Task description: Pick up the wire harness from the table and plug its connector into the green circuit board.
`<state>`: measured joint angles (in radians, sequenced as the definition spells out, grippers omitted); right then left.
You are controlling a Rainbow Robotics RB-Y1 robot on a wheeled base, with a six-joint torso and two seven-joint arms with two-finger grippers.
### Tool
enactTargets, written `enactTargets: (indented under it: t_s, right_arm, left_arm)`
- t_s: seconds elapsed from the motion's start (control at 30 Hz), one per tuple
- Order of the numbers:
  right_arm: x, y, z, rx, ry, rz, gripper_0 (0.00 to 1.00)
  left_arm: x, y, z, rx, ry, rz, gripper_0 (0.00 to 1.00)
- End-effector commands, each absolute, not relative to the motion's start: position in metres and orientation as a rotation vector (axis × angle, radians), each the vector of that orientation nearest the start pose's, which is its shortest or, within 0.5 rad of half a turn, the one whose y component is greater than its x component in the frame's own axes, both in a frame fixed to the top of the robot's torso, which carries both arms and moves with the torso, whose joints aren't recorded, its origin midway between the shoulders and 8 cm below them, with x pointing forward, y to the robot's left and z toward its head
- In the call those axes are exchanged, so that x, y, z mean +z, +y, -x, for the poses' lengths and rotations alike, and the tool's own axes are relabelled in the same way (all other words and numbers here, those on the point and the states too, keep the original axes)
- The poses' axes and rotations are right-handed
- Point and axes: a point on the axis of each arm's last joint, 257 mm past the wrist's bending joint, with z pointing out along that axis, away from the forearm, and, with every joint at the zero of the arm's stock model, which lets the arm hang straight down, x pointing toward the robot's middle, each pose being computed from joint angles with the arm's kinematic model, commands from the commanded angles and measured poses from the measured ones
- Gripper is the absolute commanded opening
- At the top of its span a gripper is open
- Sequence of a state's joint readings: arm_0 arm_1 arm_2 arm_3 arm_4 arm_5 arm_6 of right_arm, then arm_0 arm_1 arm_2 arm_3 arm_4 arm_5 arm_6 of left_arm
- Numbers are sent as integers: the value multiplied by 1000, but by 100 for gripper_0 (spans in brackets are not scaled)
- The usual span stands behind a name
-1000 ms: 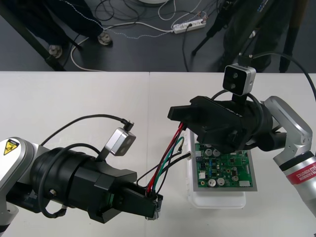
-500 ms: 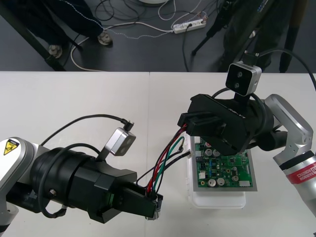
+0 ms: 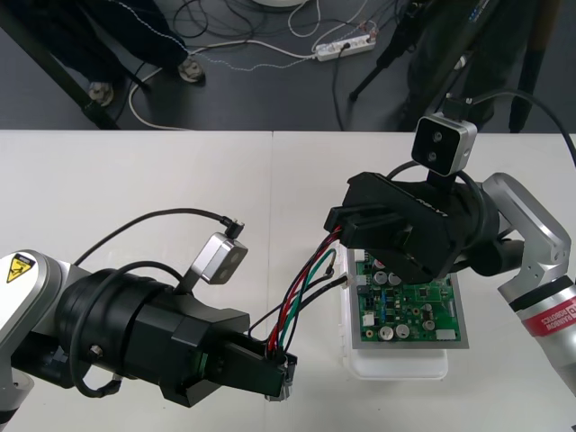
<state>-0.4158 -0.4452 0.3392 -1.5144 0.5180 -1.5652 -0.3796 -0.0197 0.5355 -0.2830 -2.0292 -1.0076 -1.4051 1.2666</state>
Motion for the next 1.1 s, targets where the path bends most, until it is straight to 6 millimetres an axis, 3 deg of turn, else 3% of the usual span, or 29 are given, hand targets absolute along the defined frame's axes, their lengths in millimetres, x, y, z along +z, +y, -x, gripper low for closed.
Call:
enactTargets:
  t_s: [0.03,0.1,0.57,1.1]
  right_arm:
    - [-2,-31,-255,1992,733,1100,0]
    - [-3,-32,-255,1990,736,1097,0]
    - [-7,-38,-256,1949,746,1120,0]
    - [2,-79,-232,1795,755,1158,0]
  left_arm:
    - [-84,-2,-185,-2085,1693,-984,75]
    - [-84,-2,-188,-2071,1695,-978,100]
    - [-83,1,-211,-1940,1644,-969,100]
    - [-46,32,-279,-1739,1542,-777,100]
